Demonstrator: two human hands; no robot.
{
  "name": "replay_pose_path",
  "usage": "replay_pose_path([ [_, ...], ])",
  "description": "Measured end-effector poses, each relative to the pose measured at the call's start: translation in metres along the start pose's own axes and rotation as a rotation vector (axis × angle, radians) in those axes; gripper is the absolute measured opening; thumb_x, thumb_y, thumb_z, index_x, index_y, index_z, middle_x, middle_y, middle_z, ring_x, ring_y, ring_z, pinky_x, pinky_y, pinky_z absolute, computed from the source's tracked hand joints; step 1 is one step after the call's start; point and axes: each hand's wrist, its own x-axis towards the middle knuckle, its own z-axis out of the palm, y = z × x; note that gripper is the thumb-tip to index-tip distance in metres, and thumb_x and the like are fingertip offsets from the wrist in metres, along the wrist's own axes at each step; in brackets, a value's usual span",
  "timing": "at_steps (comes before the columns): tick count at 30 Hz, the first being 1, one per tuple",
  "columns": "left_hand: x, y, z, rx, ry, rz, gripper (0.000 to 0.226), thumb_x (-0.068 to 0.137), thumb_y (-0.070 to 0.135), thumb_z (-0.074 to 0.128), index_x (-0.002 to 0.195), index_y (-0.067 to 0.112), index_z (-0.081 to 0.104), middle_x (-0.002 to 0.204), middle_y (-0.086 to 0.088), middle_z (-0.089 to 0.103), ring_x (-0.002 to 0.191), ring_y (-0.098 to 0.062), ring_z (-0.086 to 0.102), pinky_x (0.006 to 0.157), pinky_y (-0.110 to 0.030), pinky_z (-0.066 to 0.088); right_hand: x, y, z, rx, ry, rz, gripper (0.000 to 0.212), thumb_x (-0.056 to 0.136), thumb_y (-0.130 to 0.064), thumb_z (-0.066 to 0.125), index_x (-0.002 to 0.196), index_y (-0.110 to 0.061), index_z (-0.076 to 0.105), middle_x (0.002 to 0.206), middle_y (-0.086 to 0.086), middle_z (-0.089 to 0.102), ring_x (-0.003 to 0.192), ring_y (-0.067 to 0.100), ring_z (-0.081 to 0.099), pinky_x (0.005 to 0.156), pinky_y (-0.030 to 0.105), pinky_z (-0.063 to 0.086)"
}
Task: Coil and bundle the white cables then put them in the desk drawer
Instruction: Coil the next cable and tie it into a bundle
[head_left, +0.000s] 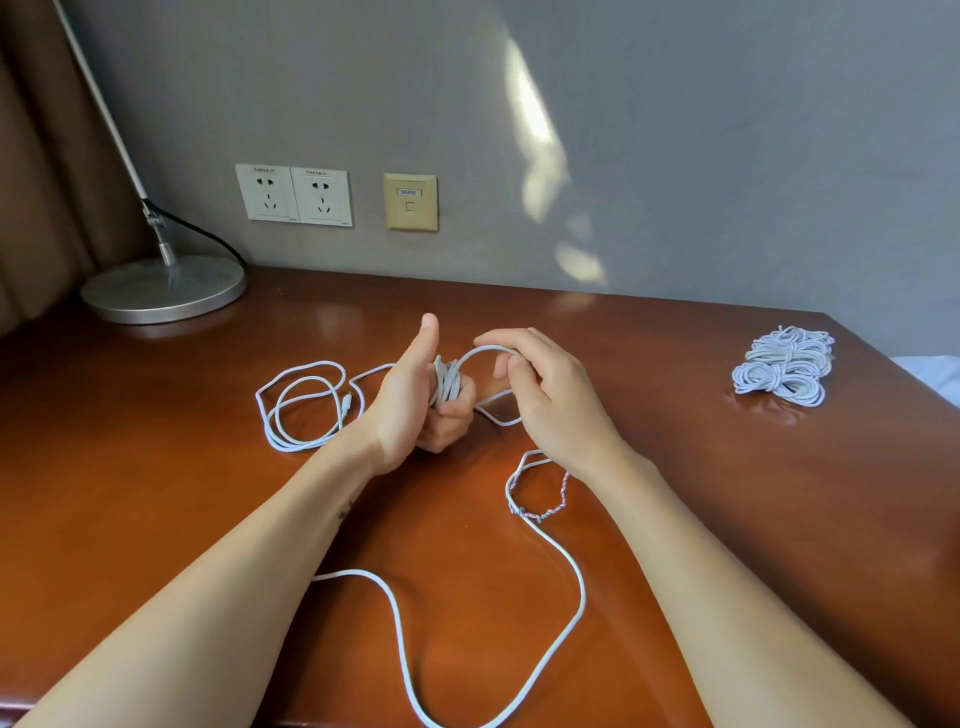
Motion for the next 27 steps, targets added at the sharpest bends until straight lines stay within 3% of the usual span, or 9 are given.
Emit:
replay_pose_path([
  [4, 0.001, -0.001, -0.003, -0.04, -0.09, -0.037, 0.083, 0.093, 0.08, -0.003, 0.056, 0.012, 0.027, 0.051, 0.0, 0.017, 0.049, -0.02, 0.01, 0.05, -0.034, 0.01, -0.001, -0.007, -0.004, 0.123, -0.124, 0.09, 0.033, 0.111, -0.022, 0.039, 0.125, -0.031, 0.067, 0.09, -0.025, 0.062, 0.096, 0.002, 0.061, 0.084, 0.015, 0.049],
  [6, 0.001, 0.0, -0.002, -0.065, -0.131, -0.05, 0.083, 0.092, 0.081, -0.003, 0.056, 0.012, 0.028, 0.051, 0.0, 0.017, 0.048, -0.018, 0.011, 0.05, -0.034, 0.01, -0.001, -0.009, -0.004, 0.177, -0.166, 0.102, 0.03, 0.112, -0.031, 0.042, 0.126, -0.032, 0.068, 0.107, -0.029, 0.067, 0.109, -0.002, 0.061, 0.091, 0.015, 0.047],
  [8, 0.0, 0.001, -0.001, -0.075, -0.171, -0.055, 0.084, 0.092, 0.081, -0.005, 0.057, 0.012, 0.029, 0.051, 0.0, 0.017, 0.048, -0.019, 0.013, 0.05, -0.035, 0.01, 0.0, -0.009, -0.004, 0.207, -0.179, 0.104, 0.029, 0.111, -0.032, 0.044, 0.128, -0.031, 0.068, 0.122, -0.02, 0.068, 0.12, 0.001, 0.06, 0.101, 0.022, 0.047],
  [11, -0.001, 0.002, 0.004, -0.059, -0.213, -0.05, 0.085, 0.09, 0.08, -0.009, 0.057, 0.012, 0.028, 0.051, -0.001, 0.017, 0.048, -0.02, 0.012, 0.049, -0.037, 0.01, 0.0, -0.009, -0.005, 0.26, -0.194, 0.106, 0.029, 0.111, -0.03, 0.045, 0.128, -0.029, 0.069, 0.124, -0.017, 0.07, 0.123, 0.004, 0.06, 0.106, 0.027, 0.046],
  [16, -0.001, 0.003, 0.007, -0.055, -0.243, -0.04, 0.084, 0.089, 0.081, -0.01, 0.059, 0.009, 0.024, 0.049, -0.003, 0.017, 0.045, -0.023, 0.012, 0.047, -0.035, 0.012, 0.001, -0.009, -0.008, 0.358, -0.225, 0.143, 0.025, 0.11, -0.021, 0.048, 0.12, -0.024, 0.071, 0.111, -0.017, 0.074, 0.112, 0.002, 0.066, 0.095, 0.013, 0.047],
  [27, 0.0, 0.003, 0.011, -0.011, -0.132, -0.031, 0.091, 0.09, 0.081, -0.009, 0.056, 0.009, 0.035, 0.052, -0.007, 0.02, 0.048, -0.024, 0.014, 0.05, -0.036, 0.016, 0.002, -0.003, -0.012, 0.256, -0.246, 0.183, 0.023, 0.11, -0.03, 0.047, 0.108, -0.027, 0.07, 0.1, -0.015, 0.071, 0.1, 0.003, 0.065, 0.09, 0.022, 0.048],
])
